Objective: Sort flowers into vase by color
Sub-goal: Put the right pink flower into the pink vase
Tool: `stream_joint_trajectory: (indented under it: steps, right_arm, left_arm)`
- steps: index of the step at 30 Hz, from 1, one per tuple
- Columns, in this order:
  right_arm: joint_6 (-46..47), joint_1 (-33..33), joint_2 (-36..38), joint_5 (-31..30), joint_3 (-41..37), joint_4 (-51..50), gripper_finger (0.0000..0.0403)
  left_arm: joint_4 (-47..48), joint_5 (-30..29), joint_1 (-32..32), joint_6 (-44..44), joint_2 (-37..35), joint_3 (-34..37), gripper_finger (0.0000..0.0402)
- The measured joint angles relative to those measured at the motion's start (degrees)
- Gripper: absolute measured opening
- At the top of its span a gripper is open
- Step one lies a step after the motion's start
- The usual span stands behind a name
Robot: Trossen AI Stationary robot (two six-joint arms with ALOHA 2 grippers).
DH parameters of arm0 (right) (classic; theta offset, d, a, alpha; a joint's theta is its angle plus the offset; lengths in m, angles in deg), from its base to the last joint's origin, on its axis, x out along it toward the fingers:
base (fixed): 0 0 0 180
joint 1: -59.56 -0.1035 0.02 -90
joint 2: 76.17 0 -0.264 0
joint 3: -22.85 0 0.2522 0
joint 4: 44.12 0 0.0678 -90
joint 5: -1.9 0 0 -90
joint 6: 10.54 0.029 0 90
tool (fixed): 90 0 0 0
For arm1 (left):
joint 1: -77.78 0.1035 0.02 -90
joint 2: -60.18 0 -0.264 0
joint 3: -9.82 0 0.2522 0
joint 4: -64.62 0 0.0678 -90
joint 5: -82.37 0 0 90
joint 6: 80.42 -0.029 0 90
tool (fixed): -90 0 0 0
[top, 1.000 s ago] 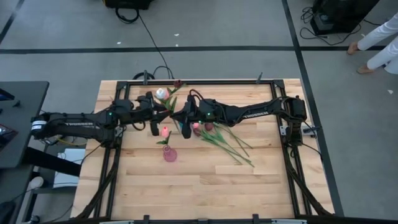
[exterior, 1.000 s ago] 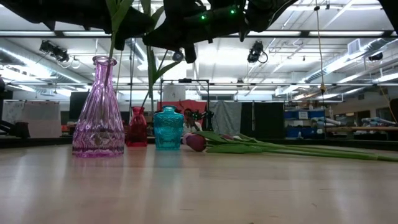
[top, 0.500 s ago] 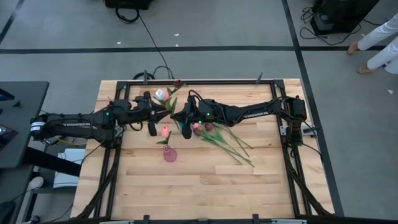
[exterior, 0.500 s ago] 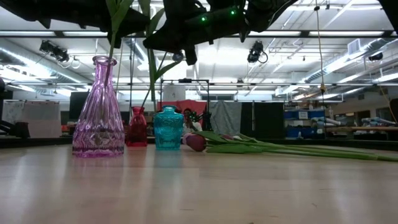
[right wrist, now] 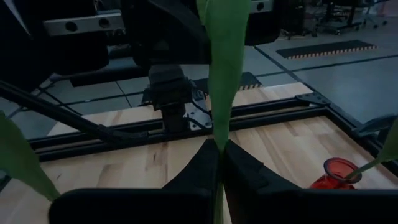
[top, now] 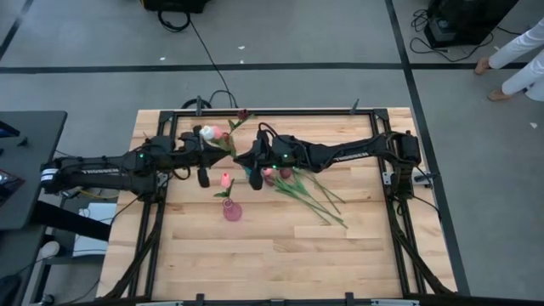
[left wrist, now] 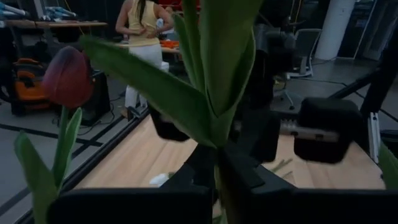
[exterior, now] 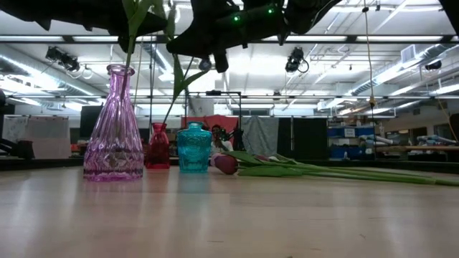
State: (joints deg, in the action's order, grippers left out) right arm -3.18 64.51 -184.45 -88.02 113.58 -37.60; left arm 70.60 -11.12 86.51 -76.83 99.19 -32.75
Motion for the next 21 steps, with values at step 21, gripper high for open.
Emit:
stream_joint_trajectory:
  steps: [21]
  right_arm:
    - [0.1, -0.5, 0.6, -0.5, 0.0, 3.3, 0.0078]
  left_arm:
    - [4.3, 5.0, 0.0, 1.1, -1.5, 0.1, 0.0015]
